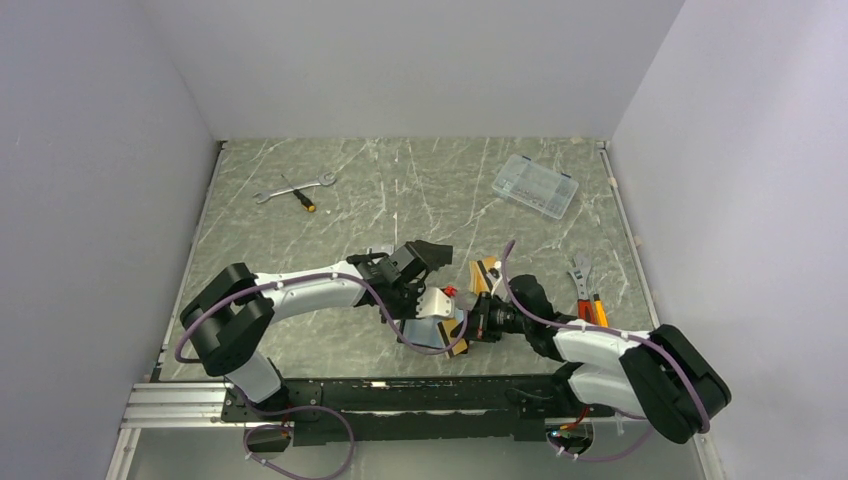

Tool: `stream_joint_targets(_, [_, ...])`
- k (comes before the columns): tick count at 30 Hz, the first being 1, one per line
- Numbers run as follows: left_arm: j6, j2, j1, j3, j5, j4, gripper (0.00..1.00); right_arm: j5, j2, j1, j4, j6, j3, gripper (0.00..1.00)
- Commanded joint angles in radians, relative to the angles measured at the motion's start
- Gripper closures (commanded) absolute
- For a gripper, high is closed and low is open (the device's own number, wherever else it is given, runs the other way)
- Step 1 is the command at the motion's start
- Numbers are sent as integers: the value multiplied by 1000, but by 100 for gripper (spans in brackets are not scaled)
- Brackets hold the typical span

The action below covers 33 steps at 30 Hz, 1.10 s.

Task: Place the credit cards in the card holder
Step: Insert the credit card into the card holder.

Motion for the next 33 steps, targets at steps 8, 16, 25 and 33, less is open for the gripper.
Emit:
stream_joint_targets(8, [34,23,-22,-22,19,51,87,-36,89,0,135,0,39,100])
stream_joint_targets(16, [56,41,-40,-50,-33,65,89,-41,84,0,137,-2,47,100])
stream_joint_targets(25, [62,26,-50,-69,-58,55,90,-52,116,-2,180,7,51,100])
stream_joint_targets(33, [57,-2,-53,-64,-54,34,91,-64,183,0,250,18,56,100])
